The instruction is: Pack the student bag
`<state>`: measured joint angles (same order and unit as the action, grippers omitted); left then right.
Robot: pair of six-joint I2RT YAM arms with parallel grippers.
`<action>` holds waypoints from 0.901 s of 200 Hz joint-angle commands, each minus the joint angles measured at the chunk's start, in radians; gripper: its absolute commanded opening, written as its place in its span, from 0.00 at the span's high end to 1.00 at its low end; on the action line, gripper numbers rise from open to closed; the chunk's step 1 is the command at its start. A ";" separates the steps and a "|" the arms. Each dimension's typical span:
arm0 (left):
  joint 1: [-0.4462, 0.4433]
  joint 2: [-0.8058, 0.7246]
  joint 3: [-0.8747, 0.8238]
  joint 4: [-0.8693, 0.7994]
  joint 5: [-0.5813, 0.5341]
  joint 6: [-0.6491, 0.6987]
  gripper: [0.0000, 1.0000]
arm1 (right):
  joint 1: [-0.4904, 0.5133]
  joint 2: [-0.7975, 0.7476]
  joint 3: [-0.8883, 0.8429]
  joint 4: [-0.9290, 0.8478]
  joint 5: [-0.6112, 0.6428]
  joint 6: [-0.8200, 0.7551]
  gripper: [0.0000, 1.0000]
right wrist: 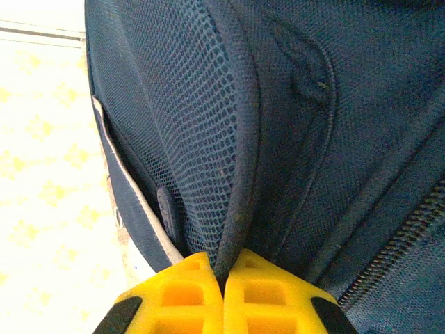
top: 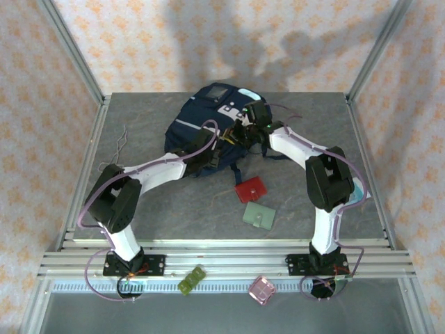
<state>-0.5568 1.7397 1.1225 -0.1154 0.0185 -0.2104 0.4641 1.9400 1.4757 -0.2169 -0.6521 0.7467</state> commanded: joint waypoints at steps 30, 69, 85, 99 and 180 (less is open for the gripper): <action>0.052 -0.032 -0.011 -0.021 -0.111 -0.033 1.00 | -0.005 -0.042 -0.012 0.069 -0.025 -0.032 1.00; 0.141 -0.111 -0.099 -0.049 -0.163 -0.063 1.00 | -0.024 -0.066 -0.036 0.069 -0.005 -0.043 1.00; 0.178 -0.119 -0.104 -0.058 -0.165 -0.067 1.00 | -0.025 -0.073 -0.040 0.065 0.006 -0.047 1.00; 0.190 -0.118 -0.103 -0.049 -0.175 -0.070 1.00 | -0.025 -0.069 -0.043 0.073 0.000 -0.044 1.00; 0.083 -0.196 -0.132 -0.076 -0.100 -0.060 1.00 | -0.076 0.047 0.152 -0.021 0.087 -0.104 1.00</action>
<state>-0.4232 1.6123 1.0206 -0.1219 -0.0647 -0.2638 0.4435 1.9472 1.5017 -0.2478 -0.6624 0.6998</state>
